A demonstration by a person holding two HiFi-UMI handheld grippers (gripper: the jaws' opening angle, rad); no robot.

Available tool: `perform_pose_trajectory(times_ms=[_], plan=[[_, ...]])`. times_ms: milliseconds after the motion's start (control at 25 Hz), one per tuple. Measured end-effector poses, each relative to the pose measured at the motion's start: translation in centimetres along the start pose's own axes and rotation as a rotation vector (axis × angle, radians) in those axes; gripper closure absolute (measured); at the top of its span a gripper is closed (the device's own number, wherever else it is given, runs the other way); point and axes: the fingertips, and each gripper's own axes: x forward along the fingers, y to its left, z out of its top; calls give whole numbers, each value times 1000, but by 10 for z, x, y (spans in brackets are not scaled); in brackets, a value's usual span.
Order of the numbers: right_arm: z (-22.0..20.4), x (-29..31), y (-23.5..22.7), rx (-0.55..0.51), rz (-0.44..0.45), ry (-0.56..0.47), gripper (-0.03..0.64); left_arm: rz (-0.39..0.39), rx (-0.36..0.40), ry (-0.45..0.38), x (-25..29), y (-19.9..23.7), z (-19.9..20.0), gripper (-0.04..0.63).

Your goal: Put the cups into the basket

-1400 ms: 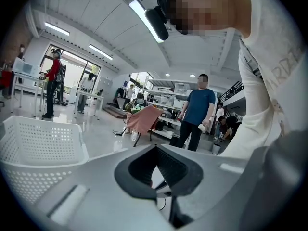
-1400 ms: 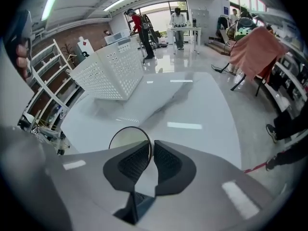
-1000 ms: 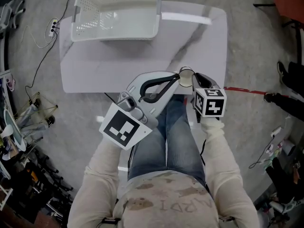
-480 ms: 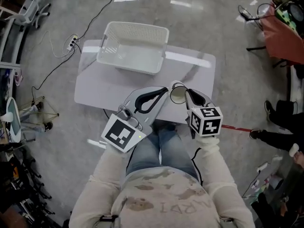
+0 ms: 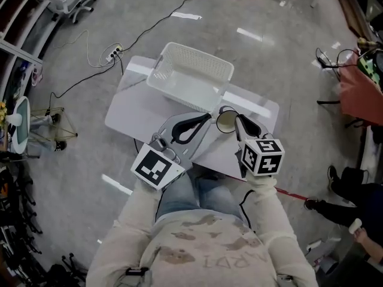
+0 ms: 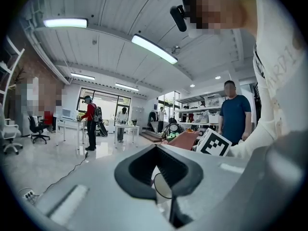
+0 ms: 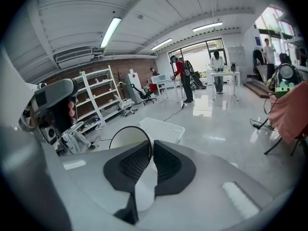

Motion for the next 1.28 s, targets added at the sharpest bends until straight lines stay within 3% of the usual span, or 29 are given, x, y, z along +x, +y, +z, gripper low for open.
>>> perform_pose_trajectory(times_ms=[280, 720, 920, 1280], plan=[[39, 45, 31, -27, 15, 7, 566, 9, 1, -26, -12, 57, 13, 595], [85, 166, 66, -4, 7, 57, 566, -32, 25, 0, -12, 186, 22, 595], [77, 234, 61, 2, -11, 118, 566, -62, 36, 21, -3, 236, 7, 595], [21, 322, 31, -15, -36, 295, 565, -131, 10, 74, 22, 281, -44, 595]])
